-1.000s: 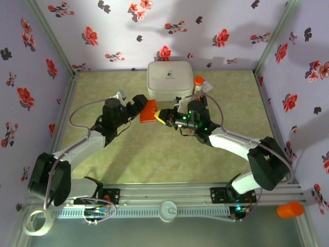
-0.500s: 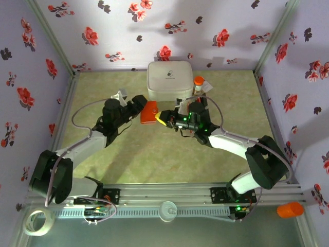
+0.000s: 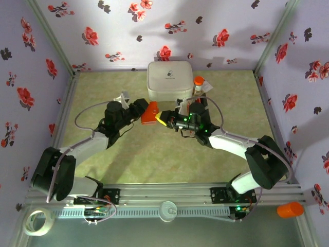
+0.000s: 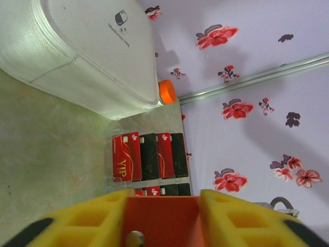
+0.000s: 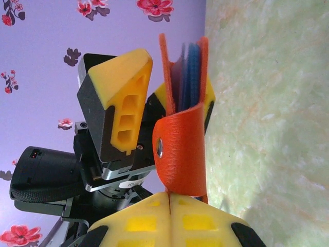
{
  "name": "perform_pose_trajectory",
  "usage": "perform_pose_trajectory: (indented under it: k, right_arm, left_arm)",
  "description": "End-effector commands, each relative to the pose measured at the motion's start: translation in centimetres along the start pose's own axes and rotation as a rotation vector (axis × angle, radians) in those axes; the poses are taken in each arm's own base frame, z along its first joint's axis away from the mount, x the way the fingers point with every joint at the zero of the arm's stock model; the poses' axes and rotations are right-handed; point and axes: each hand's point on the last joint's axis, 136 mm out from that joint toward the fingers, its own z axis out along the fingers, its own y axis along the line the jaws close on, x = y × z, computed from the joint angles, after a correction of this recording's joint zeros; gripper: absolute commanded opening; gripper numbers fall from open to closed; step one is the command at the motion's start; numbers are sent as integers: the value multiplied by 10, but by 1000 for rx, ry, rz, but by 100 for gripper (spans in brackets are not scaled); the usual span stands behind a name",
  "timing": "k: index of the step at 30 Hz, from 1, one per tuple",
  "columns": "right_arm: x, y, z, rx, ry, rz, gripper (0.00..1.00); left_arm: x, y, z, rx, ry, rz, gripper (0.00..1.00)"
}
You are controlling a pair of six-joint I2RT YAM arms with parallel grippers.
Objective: Put the credit cards into the card holder
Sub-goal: Pass the card holder.
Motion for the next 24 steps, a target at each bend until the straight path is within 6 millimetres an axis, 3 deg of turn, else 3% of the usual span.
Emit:
perform_pose_trajectory:
  k: [1, 8, 9, 11, 14, 17, 20, 24]
  right_arm:
    - [-2, -2, 0, -19, -5, 11, 0]
    - [-5, -6, 0, -14, -7, 15, 1]
    - [-6, -11, -2, 6, -9, 10, 9]
    - [-8, -23, -10, 82, -23, -19, 25]
    - [-11, -40, -28, 258, -49, -107, 37]
    - [-18, -51, -51, 480, -66, -240, 44]
    - [-28, -49, -65, 619, -78, -339, 50]
    - [-36, -39, -60, 688, -66, -416, 54]
  left_arm:
    - [4, -10, 2, 54, 14, 11, 28]
    - [7, -9, 2, 63, 16, 16, 2]
    - [7, -8, 2, 61, 16, 21, 0]
    - [8, -6, 1, 57, 16, 42, 0]
    - [9, -2, 0, 39, 16, 62, 0]
    - [10, 2, 0, 27, 13, 61, 0]
    - [10, 5, 1, 18, 9, 57, 0]
    - [10, 6, 2, 9, -3, 50, 0]
